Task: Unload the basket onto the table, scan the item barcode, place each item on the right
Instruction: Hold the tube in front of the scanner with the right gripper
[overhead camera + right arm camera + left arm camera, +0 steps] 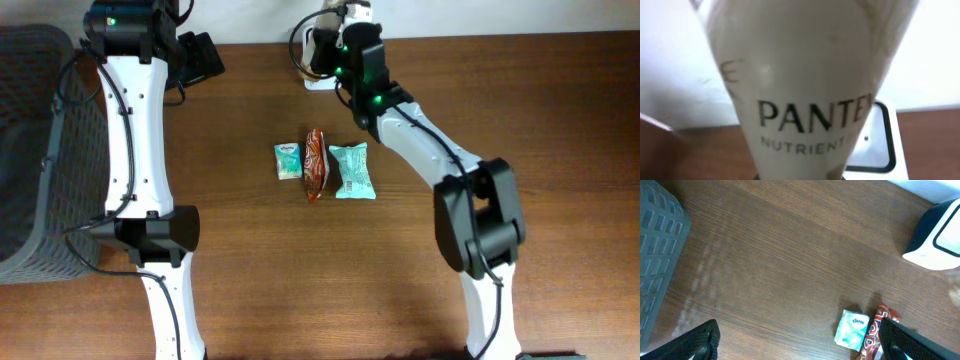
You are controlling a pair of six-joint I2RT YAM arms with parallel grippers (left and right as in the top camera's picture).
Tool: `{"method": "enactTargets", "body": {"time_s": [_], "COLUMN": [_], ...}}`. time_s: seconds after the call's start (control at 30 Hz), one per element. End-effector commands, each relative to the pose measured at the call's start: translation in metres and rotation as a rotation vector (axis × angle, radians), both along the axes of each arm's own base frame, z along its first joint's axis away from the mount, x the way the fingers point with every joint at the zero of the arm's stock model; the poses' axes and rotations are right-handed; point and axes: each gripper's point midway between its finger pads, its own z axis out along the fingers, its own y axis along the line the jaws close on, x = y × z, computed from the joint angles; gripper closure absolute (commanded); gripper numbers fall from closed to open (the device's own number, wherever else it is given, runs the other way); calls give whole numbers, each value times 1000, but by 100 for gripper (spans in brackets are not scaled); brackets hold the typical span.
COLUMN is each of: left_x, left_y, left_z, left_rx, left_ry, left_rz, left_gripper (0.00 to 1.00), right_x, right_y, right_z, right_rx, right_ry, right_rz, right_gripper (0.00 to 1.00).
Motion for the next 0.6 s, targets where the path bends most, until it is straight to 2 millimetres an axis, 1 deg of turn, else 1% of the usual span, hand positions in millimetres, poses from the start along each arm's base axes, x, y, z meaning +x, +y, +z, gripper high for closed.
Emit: {"method": "enactTargets", "body": {"time_s": [0.0,0.07,0.13,0.23,0.3,0.37,0.5,0.57], "left_x": [-1,-1,-1,-1,-1,-1,-1,-1], "left_y": [2,2,2,2,2,2,2,2], "left_z": [3,3,3,3,3,3,3,3], "left_rx": [11,11,11,11,11,11,11,11], "left_ry": [-8,-8,-8,-7,-8,-7,-8,-8], "left_rz": [4,4,4,4,4,4,4,3], "left_gripper": [1,1,1,1,1,1,1,1], "right_x": [20,22,22,22,21,20,14,13], "right_y": [-20,-22,-23,-22,-18,-11,6,10], "right_z": [20,25,28,25,19,16,-3,-12], "right_rx": [182,231,331,509,609,633,563,548], "right_ry": [9,45,110,193,248,271,304,323], "right_rz": [-83,-100,-137,-187,-198,-165,-67,-42], "right_gripper": [96,96,96,96,96,96,96,96]}}
